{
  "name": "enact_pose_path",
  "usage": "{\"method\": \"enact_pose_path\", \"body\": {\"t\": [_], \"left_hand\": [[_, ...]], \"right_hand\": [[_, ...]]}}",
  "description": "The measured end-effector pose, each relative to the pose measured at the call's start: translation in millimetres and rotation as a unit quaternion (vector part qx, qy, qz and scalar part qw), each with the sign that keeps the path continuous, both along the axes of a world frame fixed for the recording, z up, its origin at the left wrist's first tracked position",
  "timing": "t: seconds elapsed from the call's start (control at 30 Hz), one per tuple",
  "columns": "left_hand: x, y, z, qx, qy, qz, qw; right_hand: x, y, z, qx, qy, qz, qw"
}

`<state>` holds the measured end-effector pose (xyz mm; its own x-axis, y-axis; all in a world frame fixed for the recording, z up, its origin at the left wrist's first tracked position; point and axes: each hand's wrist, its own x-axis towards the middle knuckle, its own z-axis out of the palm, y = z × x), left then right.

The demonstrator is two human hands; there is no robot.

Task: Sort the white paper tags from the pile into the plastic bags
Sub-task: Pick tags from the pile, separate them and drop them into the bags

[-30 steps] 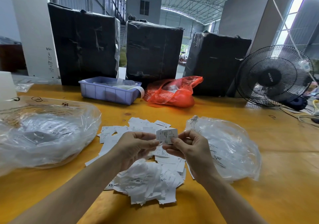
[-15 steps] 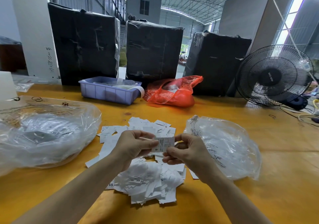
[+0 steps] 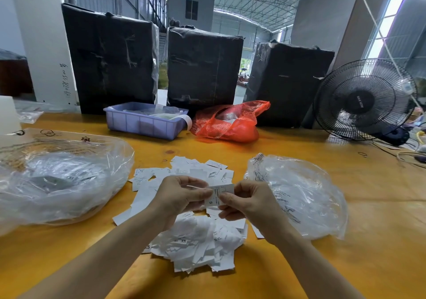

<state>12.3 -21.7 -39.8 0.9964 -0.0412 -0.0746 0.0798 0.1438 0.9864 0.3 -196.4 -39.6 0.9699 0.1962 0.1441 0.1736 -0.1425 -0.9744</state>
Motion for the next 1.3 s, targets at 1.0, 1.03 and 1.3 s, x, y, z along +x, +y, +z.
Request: {"method": "enact_pose_path", "body": {"t": [1.0,1.03,1.3], "left_hand": [[-6,-13,-6,-0.047,0.035,0.013,0.998],[-6,-12,-5,-0.04,0.041,0.004,0.998],[-8,-14,-5,-0.01,0.059,0.013,0.998]], "right_hand": [[-5,10,-2,-0.016,-0.047,-0.048,0.998],[-5,9,-2,-0.028,-0.056,-0.054,0.997],[-2,8,-3,-0.053,-0.063,-0.044,0.996]]}}
